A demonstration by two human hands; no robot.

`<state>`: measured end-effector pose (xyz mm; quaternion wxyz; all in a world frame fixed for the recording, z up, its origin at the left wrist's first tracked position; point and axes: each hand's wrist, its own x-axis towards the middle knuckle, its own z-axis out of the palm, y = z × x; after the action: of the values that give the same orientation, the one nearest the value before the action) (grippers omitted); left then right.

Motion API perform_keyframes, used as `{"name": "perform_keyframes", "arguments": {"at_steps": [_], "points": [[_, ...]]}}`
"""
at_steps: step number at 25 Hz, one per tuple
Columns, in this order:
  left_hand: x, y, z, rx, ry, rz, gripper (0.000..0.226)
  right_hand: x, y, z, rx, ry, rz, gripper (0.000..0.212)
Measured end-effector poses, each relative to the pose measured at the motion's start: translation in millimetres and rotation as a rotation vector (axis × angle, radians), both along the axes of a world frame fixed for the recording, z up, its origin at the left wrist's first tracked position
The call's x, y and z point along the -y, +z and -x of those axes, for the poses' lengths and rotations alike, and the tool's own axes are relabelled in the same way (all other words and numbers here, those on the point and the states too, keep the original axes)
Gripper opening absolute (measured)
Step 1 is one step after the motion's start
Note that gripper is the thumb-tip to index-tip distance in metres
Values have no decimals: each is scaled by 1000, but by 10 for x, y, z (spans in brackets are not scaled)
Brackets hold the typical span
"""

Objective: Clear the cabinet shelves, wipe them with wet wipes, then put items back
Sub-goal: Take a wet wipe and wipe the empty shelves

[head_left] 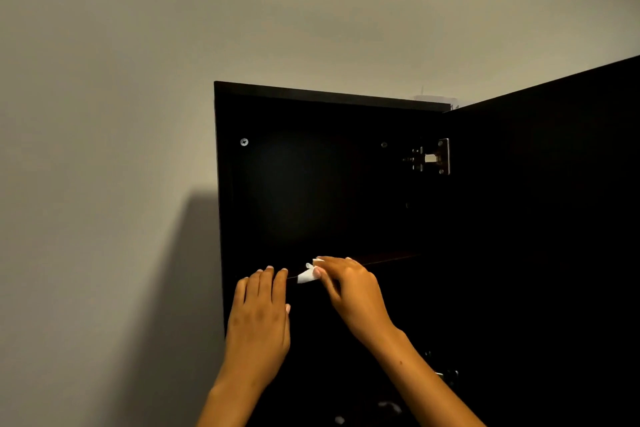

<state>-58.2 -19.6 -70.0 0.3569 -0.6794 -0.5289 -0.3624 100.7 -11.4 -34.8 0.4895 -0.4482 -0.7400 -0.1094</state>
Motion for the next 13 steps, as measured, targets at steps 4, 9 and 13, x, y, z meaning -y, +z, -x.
{"name": "perform_keyframes", "arguments": {"at_steps": [4, 9, 13], "points": [[-3, -8, 8, -21, -13, -6, 47, -42, -111, 143, -8, 222, -64, 34], [35, 15, 54, -46, -20, -7, 47, -171, -140, -382, -131, 253, -104, 38], [60, 42, 47, -72, -5, 4, 48, -143, -204, -434, -171, 112, -123, 39]]}}
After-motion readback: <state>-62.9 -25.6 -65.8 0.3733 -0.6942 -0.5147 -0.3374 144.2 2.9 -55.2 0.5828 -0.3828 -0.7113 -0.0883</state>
